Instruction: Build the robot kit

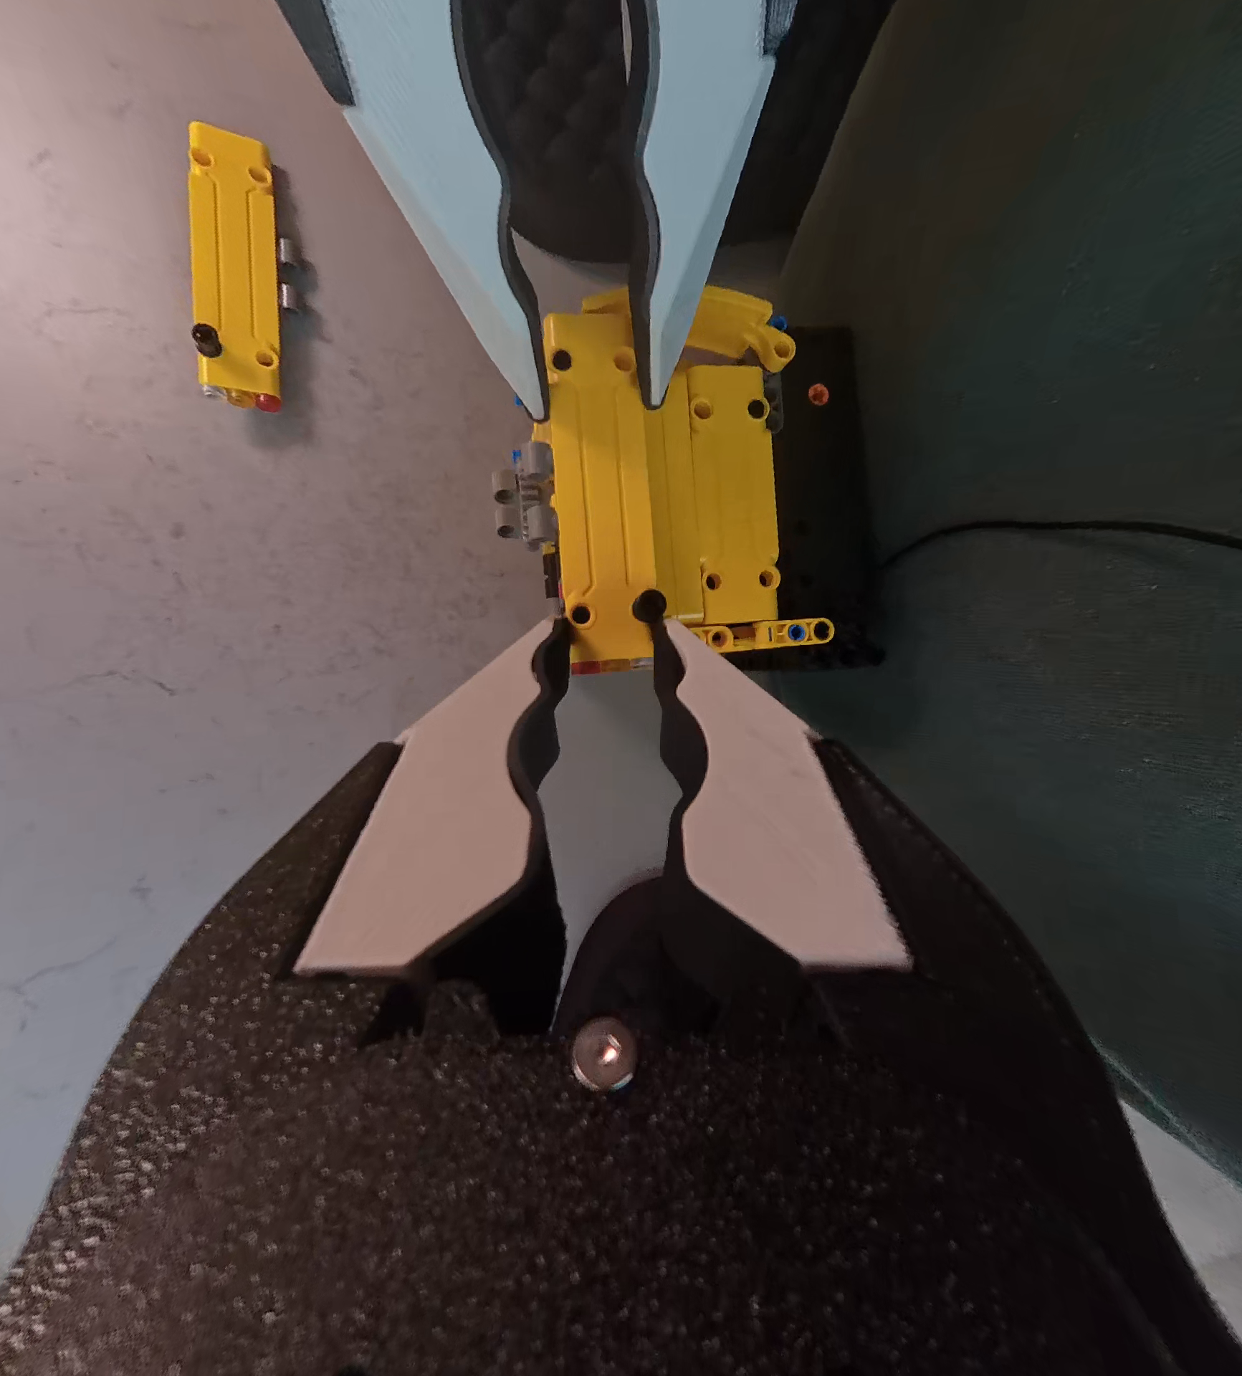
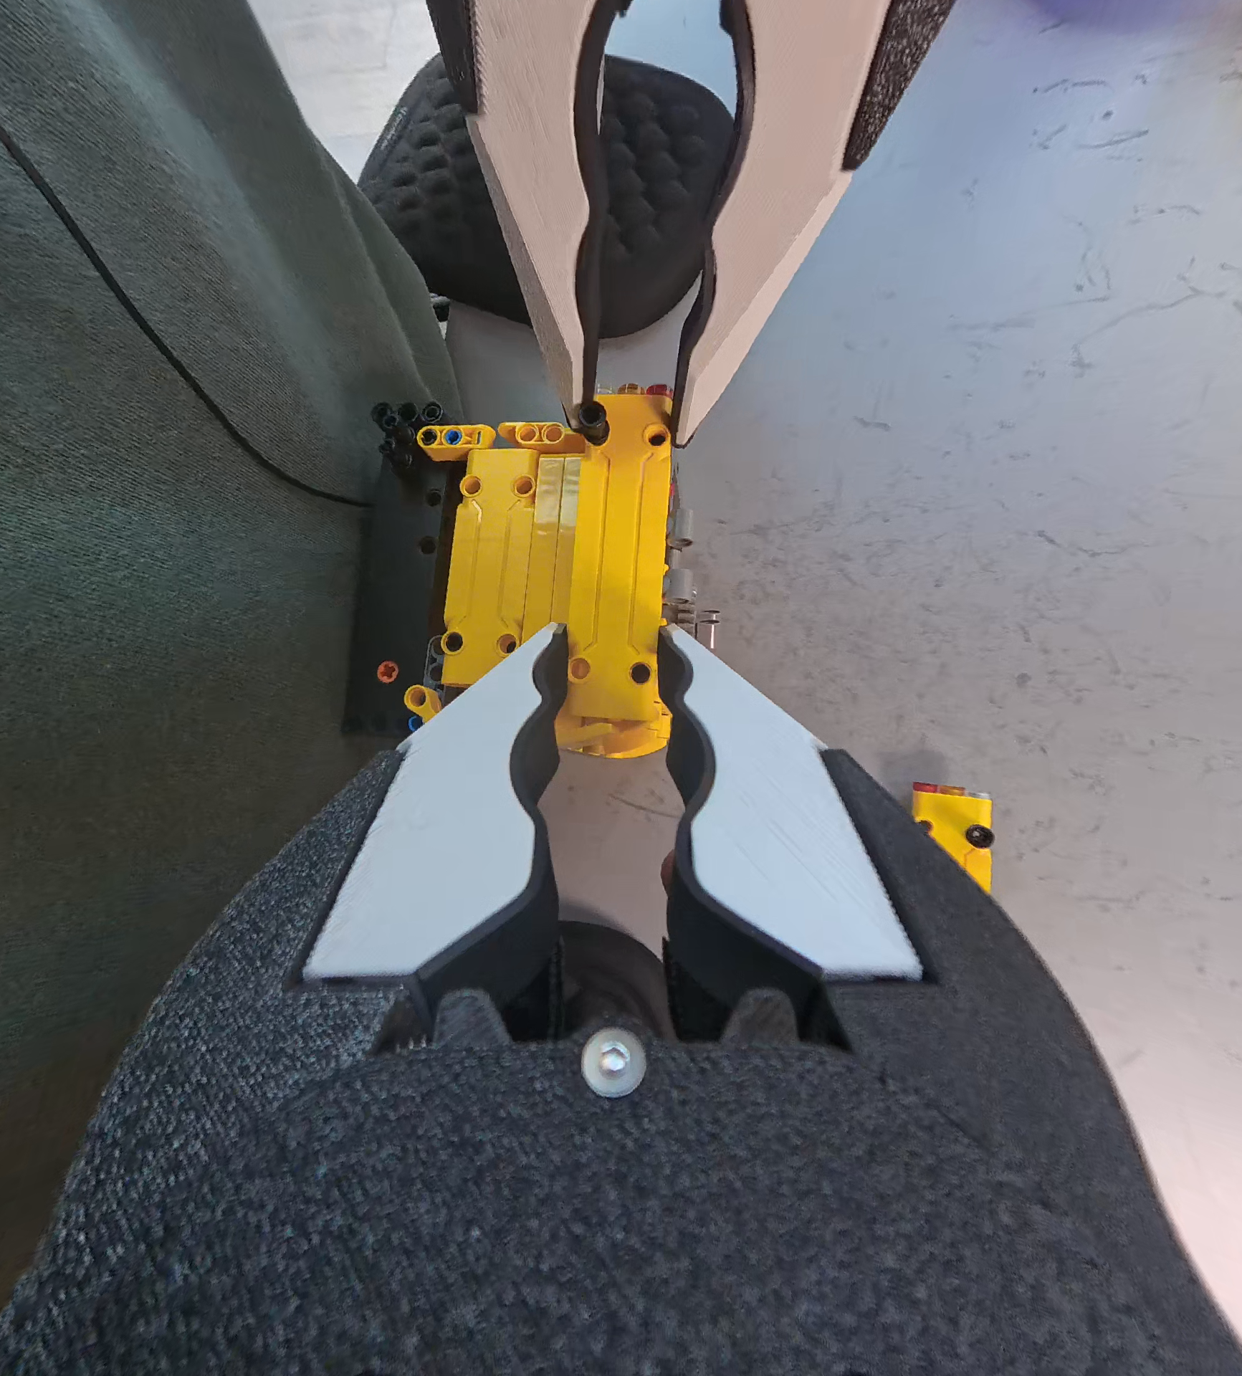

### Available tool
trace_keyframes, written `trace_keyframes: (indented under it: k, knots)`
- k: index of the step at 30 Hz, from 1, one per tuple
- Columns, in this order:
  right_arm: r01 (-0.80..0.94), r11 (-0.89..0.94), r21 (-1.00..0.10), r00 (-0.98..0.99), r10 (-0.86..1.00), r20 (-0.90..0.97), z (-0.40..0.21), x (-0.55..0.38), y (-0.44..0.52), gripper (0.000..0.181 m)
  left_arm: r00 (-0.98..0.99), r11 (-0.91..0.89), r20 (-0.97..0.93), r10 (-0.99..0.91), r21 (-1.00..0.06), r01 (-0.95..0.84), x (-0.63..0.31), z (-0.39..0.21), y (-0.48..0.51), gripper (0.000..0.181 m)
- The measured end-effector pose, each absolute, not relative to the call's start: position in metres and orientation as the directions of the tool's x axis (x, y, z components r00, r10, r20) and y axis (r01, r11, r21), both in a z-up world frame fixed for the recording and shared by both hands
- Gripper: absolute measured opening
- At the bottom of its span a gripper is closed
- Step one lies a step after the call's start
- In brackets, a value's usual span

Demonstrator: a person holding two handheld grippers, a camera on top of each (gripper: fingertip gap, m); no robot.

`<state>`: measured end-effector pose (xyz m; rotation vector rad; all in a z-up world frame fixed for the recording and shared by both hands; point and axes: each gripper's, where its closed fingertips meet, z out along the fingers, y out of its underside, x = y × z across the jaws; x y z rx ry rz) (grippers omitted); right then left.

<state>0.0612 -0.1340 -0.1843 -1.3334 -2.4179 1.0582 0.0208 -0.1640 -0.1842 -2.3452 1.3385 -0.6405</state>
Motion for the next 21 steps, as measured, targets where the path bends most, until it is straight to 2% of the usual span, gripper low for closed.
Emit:
trace_keyframes:
  k: [6,13,16,21]
  knots:
    - [0.683,0.344,-0.645,-0.583,0.788,-0.198,-0.1861,0.0621,-0.1355,0.023,0.439,-0.523,0.286,-0.852,-0.499,-0.691,0.022,-0.1895,-0.1648,0.022]
    - [0.686,0.241,-0.687,-0.564,0.772,-0.292,-0.1869,0.0634,-0.1367,0.023,0.442,-0.552,0.331,-0.834,-0.525,-0.648,0.0247,-0.1901,-0.1659,0.023]
    - [0.664,0.237,-0.709,-0.561,0.785,-0.263,-0.1855,0.0633,-0.136,0.024,0.443,-0.55,0.328,-0.835,-0.541,-0.636,0.0244,-0.189,-0.1654,0.022]
    - [0.635,0.359,-0.684,-0.593,0.794,-0.133,-0.1823,0.0708,-0.1312,0.029,0.45,-0.527,0.284,-0.847,-0.56,-0.639,0.0238,-0.1878,-0.1634,0.022]
